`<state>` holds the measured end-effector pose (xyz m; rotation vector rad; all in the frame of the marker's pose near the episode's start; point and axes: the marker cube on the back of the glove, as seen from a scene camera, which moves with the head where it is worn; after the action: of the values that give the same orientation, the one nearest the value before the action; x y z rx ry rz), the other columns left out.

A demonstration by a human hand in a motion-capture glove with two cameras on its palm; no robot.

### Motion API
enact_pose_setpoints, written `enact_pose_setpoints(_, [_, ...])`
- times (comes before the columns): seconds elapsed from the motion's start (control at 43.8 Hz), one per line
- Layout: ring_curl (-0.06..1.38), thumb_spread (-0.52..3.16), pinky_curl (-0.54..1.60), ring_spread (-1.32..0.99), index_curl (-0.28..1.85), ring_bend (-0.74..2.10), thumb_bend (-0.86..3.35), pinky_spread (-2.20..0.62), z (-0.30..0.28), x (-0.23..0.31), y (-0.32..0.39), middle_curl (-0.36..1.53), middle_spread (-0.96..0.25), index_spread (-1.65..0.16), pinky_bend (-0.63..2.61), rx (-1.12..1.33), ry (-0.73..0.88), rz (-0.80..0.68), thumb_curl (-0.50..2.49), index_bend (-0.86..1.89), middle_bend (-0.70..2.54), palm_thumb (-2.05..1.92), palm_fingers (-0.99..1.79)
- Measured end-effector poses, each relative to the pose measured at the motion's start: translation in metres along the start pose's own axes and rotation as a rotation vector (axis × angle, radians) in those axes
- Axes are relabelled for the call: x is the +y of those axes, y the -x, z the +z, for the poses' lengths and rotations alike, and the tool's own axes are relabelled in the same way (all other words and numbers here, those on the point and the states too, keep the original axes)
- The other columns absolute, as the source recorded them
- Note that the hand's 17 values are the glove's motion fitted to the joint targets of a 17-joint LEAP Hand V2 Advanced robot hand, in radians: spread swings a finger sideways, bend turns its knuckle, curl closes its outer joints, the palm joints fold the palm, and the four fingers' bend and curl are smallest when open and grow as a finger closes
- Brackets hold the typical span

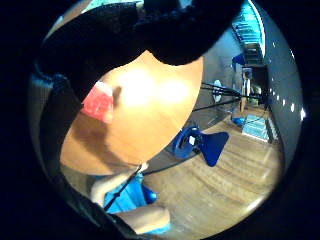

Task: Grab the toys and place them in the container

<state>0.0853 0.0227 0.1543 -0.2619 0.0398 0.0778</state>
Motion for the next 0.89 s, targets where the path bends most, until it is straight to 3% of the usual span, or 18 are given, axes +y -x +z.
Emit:
enact_pose_setpoints(0.366, [0.2, 1.09, 0.39, 0.06, 0.1, 0.17, -0.01, 0.09, 0.076, -0.016, 0.031, 0.2, 0.03, -0.27, 1.2, -0.11, 0.116, 0.066, 0.27, 0.02, 0.11, 0.06, -0.36])
enact_pose_setpoints(0.457, [0.2, 1.1, 0.4, 0.06, 0.09, 0.17, 0.0, 0.09, 0.095, -0.016, 0.019, 0.2, 0.03, -0.27, 1.26, 0.03, 0.132, 0.021, 0.28, 0.0, 0.1, 0.11, -0.37])
enact_pose_setpoints(0.64, [0.22, 1.1, 0.42, 0.06, 0.06, 0.2, -0.01, 0.07, 0.118, -0.02, 0.032, 0.18, 0.03, -0.27, 1.35, -0.045, 0.174, 0.018, 0.29, 0.0, 0.09, 0.13, -0.36])
enact_pose_setpoints(0.891, [0.27, 1.14, 0.42, 0.06, 0.05, 0.3, -0.01, 0.05, 0.127, -0.023, 0.049, 0.17, 0.03, -0.28, 1.4, -0.119, 0.116, 0.038, 0.29, 0.02, 0.09, 0.14, -0.29])
